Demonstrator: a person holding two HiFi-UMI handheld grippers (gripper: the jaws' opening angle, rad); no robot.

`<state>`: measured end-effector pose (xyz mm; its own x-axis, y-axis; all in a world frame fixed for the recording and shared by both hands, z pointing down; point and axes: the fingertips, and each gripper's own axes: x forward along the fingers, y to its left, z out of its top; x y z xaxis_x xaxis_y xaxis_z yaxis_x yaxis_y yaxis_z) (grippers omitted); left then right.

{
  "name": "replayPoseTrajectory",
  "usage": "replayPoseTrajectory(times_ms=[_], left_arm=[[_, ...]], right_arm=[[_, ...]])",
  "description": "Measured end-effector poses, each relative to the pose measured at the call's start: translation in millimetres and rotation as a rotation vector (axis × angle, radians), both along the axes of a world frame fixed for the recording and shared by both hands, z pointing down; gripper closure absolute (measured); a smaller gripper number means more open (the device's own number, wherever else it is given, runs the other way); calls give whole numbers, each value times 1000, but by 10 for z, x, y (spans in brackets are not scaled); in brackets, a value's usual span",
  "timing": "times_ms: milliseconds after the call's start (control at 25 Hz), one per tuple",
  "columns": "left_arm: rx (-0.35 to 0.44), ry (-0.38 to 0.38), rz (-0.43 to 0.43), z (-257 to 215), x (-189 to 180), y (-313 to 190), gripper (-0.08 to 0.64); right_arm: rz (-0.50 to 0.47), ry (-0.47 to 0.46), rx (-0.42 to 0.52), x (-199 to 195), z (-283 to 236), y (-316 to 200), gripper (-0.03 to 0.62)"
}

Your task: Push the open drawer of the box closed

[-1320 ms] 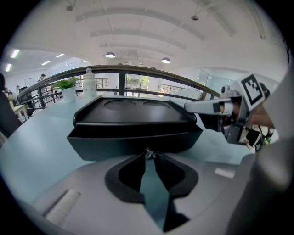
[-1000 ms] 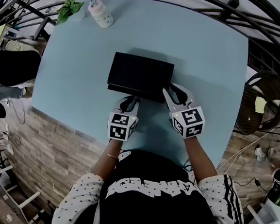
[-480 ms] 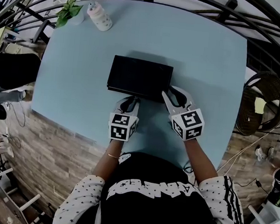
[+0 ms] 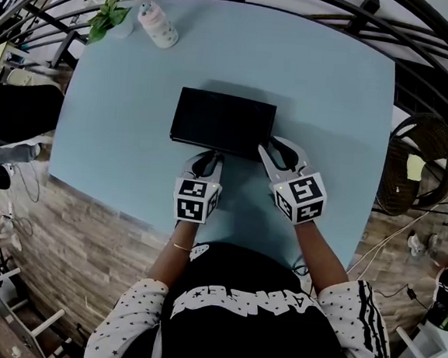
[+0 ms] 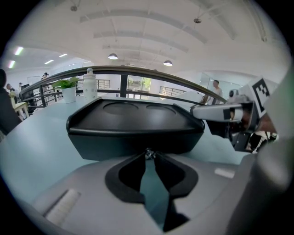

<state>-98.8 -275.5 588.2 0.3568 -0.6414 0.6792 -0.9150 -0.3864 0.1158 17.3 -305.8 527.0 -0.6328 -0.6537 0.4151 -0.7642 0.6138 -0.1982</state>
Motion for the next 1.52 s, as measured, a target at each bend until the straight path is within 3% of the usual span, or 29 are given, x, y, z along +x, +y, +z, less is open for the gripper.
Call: replayPoseTrajectory(times_ms=[960, 1440, 1520], left_arm=[[8, 35, -48, 27, 4, 17, 560], [103, 32, -107, -270, -137, 169, 560], [120, 42, -119, -345, -145, 183, 560]], right_arm=[[3, 3, 6, 5, -20, 7, 497], [35, -52, -7, 99, -67, 6, 487], [49, -53, 17, 166, -134, 6, 522]])
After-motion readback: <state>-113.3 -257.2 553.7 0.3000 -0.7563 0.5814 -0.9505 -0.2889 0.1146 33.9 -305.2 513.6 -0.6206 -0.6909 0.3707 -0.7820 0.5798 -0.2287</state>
